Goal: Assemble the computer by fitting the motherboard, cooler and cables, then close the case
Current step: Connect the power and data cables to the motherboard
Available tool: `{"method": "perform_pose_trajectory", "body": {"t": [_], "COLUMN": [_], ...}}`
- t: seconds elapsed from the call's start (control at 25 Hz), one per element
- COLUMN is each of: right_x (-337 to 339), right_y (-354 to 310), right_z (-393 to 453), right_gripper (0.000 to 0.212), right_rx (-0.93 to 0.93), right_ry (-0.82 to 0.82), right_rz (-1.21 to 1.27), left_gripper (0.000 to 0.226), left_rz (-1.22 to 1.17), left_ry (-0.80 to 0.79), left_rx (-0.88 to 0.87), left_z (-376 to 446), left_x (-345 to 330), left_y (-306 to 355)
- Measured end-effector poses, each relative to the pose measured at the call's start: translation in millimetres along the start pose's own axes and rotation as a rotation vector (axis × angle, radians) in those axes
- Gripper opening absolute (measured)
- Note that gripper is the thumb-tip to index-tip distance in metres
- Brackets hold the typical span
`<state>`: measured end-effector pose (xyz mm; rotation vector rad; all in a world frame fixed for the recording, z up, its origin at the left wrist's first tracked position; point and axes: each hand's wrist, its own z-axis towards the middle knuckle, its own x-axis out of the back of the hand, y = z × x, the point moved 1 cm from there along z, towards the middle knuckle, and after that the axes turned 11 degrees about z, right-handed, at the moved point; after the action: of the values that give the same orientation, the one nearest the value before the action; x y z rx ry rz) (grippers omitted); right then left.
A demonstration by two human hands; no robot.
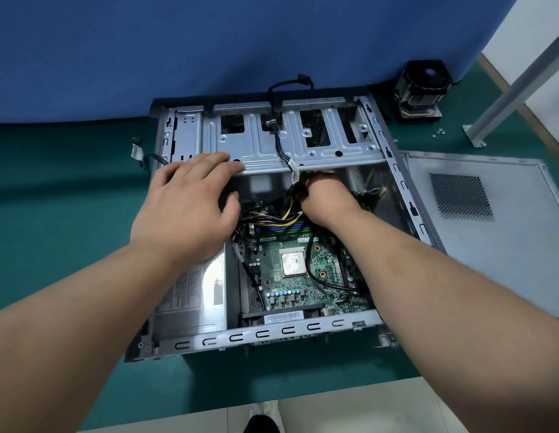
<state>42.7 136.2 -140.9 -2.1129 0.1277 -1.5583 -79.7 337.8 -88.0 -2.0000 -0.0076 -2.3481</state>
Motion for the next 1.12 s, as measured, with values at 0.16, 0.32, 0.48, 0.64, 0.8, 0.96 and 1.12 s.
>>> {"method": "perform_pose_trajectory", "body": {"t": [0.16,0.32,0.48,0.64,0.8,0.96,1.12], "right_x": [2.8,6.4,7.5,8.6,10.8,8.5,8.4], "right_y": [-2.5,-4.3,-7.8,-9.5,-10.9,-13.0,-13.4], "right_z": [0.8,-0.9,-2.4,-2.7,-5.2,-5.4,-5.1], "right_gripper": [0.024,0.023,0.024,0.025,0.027,0.028,0.029], "right_rx": [0.015,0.024,0.018,0.014,0.044,0.031,0.027], "right_ry": [-0.045,-0.067,-0.077,-0.097,-0.108,-0.102,-0.106], "right_rz": [-0.05,-0.068,-0.097,-0.111,-0.142,-0.181,-0.196], "left_gripper": [0.054,0.054,0.053,0.054,0.053,0.053,0.053], "left_rz": [-0.001,0.011,0.009,0.012,0.009,0.005,0.008], "left_ry": [0.002,0.001,-0.003,-0.007,-0.01,-0.008,-0.008], "left_rx": [-0.001,0.0,-0.003,-0.001,-0.007,-0.002,-0.001], "left_z": [-0.3,-0.2,-0.1,-0.6,-0.4,-1.1,-0.9], "left_x": [-0.3,-0.4,0.0,0.4,0.5,1.1,1.0], "left_y": [0.0,-0.7,-0.4,-0.7,-0.9,0.0,-0.4]}}
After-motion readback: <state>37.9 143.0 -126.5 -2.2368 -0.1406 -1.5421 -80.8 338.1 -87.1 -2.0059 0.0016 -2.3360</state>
